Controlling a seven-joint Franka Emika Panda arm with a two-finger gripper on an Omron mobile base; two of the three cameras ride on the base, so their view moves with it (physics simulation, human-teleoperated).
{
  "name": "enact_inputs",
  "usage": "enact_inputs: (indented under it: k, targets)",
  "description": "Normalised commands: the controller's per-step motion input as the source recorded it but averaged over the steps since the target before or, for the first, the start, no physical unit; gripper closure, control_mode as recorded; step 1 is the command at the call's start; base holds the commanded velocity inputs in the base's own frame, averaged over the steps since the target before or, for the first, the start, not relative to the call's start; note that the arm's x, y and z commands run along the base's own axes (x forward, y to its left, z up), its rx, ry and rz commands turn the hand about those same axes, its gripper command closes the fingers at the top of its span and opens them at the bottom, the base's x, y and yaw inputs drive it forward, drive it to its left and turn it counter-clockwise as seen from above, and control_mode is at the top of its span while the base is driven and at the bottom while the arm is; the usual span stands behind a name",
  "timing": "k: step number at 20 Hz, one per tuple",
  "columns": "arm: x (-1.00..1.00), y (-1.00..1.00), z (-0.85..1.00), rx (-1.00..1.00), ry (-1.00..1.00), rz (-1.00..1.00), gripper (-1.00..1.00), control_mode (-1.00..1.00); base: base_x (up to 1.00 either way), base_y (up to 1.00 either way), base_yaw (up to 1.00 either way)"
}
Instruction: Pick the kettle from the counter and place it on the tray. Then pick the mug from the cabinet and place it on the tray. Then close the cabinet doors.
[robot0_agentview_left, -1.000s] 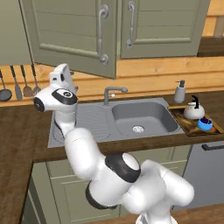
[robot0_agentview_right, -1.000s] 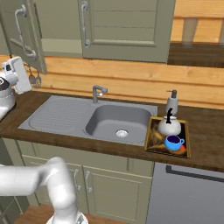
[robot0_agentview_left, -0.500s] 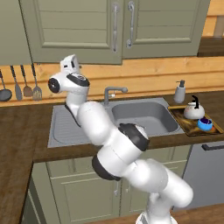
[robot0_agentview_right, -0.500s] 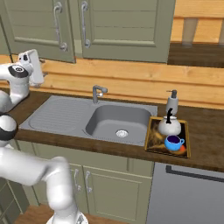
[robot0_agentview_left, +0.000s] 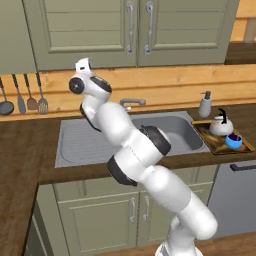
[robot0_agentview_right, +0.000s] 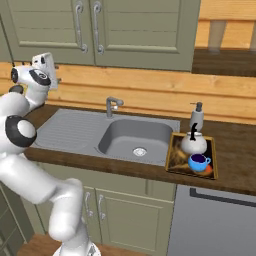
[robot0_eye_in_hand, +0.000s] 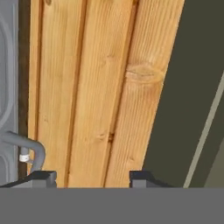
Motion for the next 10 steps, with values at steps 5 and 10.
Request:
enact_inputs:
  k: [5,10]
  targets:
    - [0.56,-0.17,0.09,0.00,0.18,0.00,-1.00,-1.00,0.00,0.00,0.00]
    - [0.11,-0.05,0.26,0.00,0.20,0.00,-1.00,-1.00,0.00,0.00,0.00]
